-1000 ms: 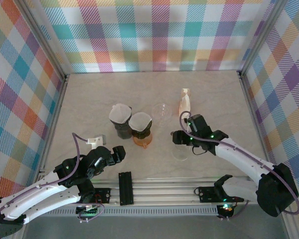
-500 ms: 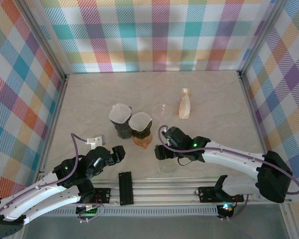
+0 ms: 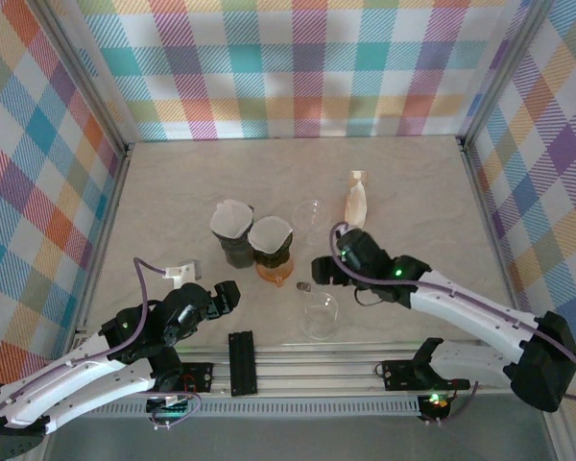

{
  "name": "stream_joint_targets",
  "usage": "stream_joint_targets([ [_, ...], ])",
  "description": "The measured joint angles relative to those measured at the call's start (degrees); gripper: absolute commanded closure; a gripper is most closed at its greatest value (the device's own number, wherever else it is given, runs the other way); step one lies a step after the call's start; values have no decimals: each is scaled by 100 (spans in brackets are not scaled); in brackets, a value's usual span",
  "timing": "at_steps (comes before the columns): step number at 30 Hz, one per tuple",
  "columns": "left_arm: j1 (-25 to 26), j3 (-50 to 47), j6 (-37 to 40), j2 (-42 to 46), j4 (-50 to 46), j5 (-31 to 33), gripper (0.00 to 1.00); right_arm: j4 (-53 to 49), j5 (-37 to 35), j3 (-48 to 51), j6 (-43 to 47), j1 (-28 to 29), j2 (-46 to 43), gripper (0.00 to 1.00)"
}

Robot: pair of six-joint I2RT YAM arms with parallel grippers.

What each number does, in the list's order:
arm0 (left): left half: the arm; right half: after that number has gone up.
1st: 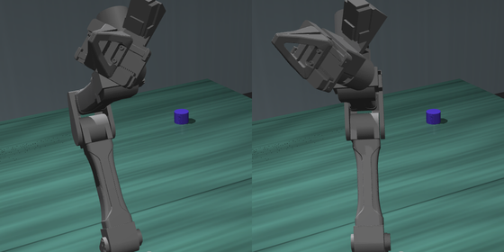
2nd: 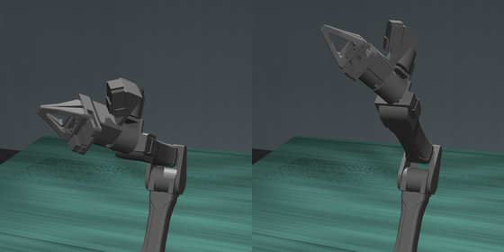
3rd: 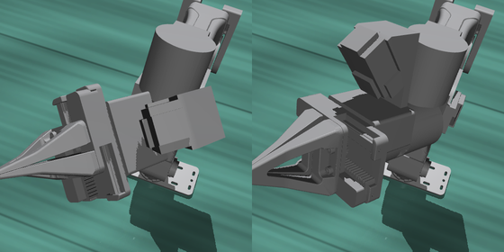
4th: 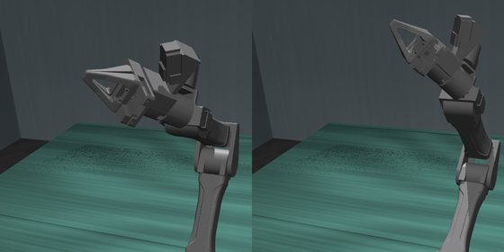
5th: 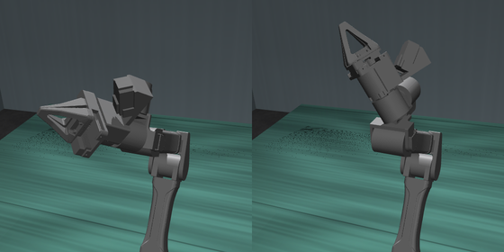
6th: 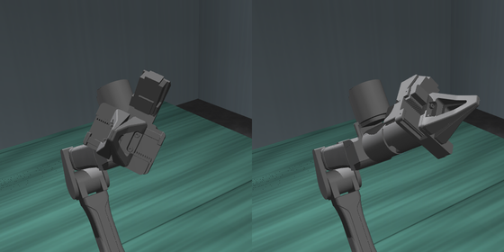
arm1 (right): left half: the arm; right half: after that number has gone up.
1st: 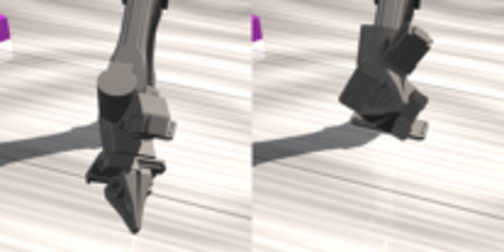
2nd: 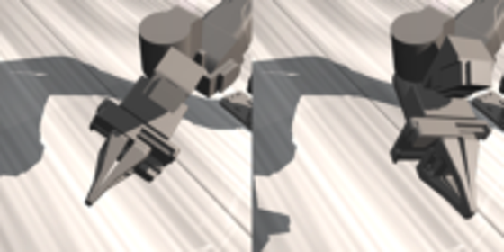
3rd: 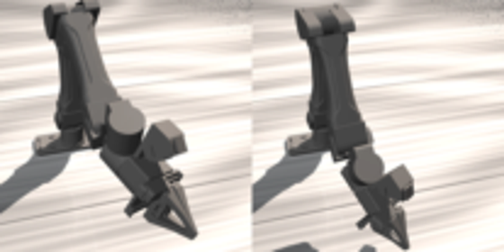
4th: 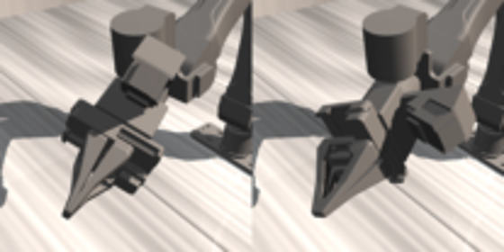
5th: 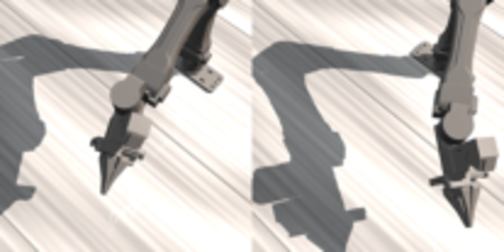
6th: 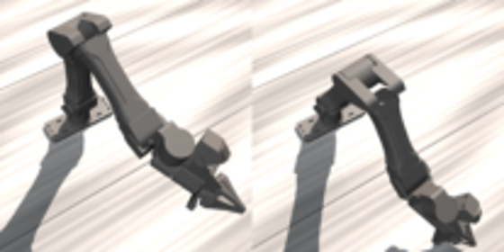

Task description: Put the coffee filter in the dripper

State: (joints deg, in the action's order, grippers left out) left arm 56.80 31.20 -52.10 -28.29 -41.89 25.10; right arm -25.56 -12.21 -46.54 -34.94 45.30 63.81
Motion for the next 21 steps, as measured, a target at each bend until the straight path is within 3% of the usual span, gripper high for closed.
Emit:
stream_joint_targets([
  [3, 0, 0, 0, 0, 2, 0, 7, 66, 26, -249, -17, -632, 343, 22],
  [8, 0, 0, 0, 0, 0, 0, 7, 378, 229, -1038, 4, -1349, 1659, 28],
  [16, 0, 0, -15, 33, -4, 0, 7, 549, 496, -2168, 129, -1534, 3285, 37],
  [21, 0, 0, -24, 72, -7, 4, 7, 535, 555, -2500, 127, -1534, 3766, 50],
])
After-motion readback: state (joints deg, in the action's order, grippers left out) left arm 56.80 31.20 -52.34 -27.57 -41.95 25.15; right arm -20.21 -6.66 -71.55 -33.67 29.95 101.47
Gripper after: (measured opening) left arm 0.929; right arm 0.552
